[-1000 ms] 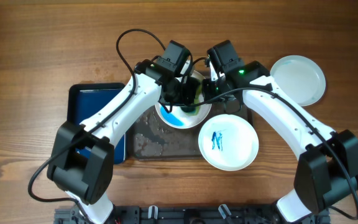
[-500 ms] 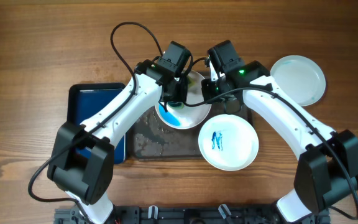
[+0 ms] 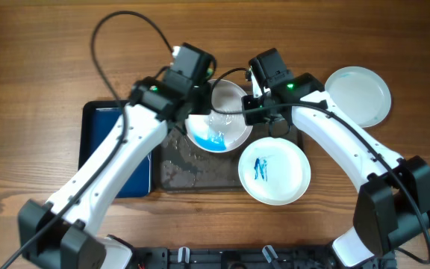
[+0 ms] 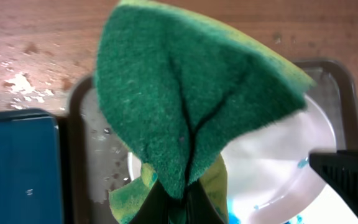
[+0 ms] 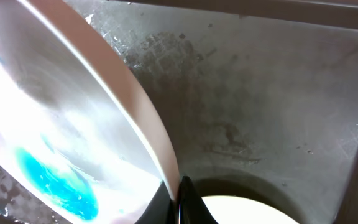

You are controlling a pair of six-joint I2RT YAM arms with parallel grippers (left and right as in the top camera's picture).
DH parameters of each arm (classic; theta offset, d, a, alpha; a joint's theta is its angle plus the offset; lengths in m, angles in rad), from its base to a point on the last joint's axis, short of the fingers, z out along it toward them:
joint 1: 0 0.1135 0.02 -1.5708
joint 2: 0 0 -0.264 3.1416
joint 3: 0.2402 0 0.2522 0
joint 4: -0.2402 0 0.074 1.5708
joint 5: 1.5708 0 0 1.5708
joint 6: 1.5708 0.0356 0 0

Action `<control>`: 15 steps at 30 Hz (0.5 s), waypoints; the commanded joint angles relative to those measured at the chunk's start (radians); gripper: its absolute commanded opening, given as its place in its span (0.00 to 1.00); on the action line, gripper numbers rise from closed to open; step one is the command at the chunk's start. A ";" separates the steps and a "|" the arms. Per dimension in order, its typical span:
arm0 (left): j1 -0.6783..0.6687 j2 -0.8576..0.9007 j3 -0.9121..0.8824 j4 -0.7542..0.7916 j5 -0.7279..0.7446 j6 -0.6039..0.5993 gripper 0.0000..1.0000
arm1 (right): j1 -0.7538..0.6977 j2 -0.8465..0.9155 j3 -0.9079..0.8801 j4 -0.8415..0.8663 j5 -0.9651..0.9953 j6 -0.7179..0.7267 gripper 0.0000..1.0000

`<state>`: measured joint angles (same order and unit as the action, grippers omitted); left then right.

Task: Clean dirty plates on tray and stack at the side
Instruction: 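Scrub the plate again with the sponge, right gripper holding it, then lift the plate with the right gripper and move it over the blue tray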

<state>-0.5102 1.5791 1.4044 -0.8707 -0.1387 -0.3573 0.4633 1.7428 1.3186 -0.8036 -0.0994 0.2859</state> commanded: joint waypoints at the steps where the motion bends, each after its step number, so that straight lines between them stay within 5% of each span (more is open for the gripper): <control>1: 0.074 -0.040 0.018 -0.040 -0.034 -0.048 0.04 | 0.000 -0.026 0.026 0.002 -0.037 -0.002 0.05; 15: 0.510 -0.053 0.018 -0.162 -0.008 -0.055 0.04 | 0.000 -0.024 0.026 -0.042 -0.029 0.006 0.05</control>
<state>-0.0540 1.5574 1.4071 -1.0183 -0.1551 -0.3996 0.4633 1.7428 1.3186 -0.8299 -0.1123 0.2863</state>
